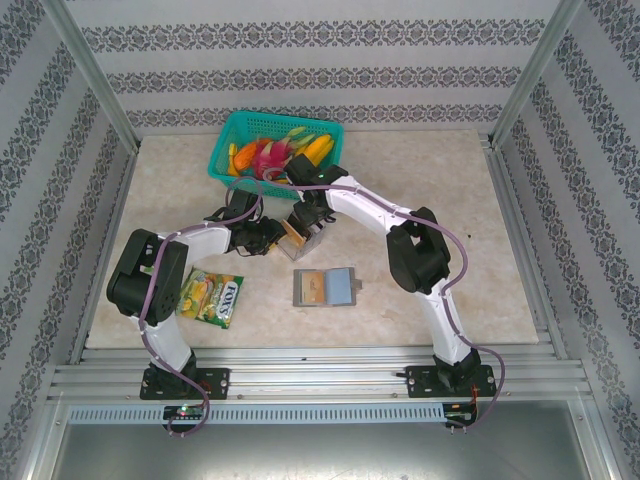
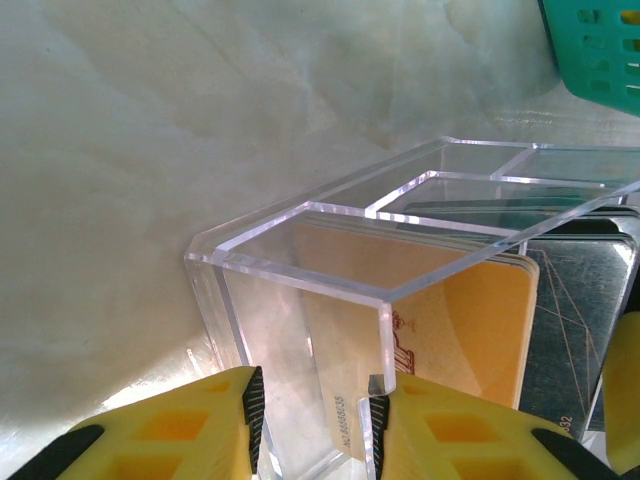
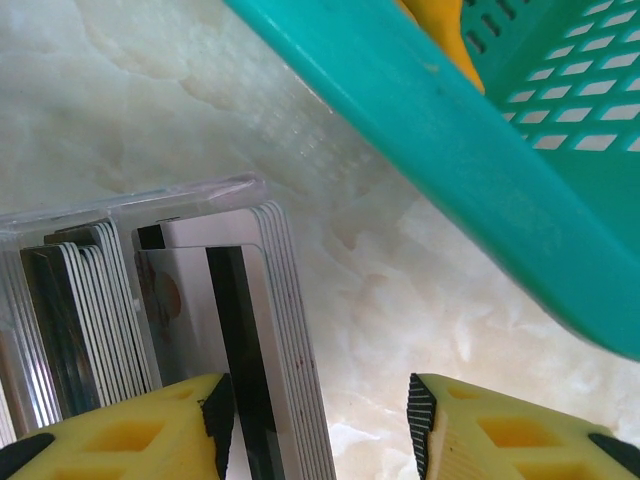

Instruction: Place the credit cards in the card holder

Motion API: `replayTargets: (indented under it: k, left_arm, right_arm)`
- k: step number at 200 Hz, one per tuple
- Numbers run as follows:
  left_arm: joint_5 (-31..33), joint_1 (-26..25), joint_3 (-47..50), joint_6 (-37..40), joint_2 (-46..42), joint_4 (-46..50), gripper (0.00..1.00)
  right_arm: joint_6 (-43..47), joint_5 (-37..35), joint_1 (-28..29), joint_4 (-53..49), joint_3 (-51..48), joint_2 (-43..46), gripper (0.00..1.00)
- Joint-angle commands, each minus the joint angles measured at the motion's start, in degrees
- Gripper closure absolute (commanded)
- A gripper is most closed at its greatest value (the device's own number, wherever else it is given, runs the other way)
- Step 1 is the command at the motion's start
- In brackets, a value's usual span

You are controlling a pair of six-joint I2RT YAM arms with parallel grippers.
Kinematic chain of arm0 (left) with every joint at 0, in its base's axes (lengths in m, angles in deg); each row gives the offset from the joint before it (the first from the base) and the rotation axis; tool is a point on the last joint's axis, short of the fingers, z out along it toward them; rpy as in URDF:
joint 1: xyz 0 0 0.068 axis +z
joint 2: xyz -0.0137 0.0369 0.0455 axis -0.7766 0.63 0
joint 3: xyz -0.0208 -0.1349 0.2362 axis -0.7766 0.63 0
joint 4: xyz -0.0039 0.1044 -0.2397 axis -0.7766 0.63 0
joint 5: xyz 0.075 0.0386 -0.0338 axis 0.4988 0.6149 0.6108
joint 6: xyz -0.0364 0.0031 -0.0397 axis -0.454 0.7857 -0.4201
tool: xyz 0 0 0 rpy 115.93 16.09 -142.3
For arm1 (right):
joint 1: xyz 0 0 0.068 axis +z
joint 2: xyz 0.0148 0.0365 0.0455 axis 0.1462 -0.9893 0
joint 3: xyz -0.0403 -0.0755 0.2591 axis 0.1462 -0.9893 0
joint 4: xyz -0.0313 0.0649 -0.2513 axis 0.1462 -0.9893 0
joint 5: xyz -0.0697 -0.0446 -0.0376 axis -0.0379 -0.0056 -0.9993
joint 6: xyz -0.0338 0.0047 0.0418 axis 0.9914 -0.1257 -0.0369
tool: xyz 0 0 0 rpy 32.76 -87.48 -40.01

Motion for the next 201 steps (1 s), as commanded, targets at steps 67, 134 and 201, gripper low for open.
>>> replayTargets:
  k: [67, 134, 201]
  left_arm:
    - [0.9, 0.8, 1.7, 0.6, -0.3, 0.7, 0.64]
    - [0.8, 0.8, 1.7, 0.7, -0.3, 0.5, 0.64]
    - [0.6, 0.8, 1.4, 0.6, -0.2, 0.5, 0.64]
  right_arm:
    - [1.3, -5.1, 0.4, -1.4, 1.3, 1.6, 0.54]
    - [2.4, -7.4, 1.2, -1.7, 1.7, 1.7, 0.54]
    - [3.0, -8.9, 1.8, -1.6, 2.2, 1.7, 0.54]
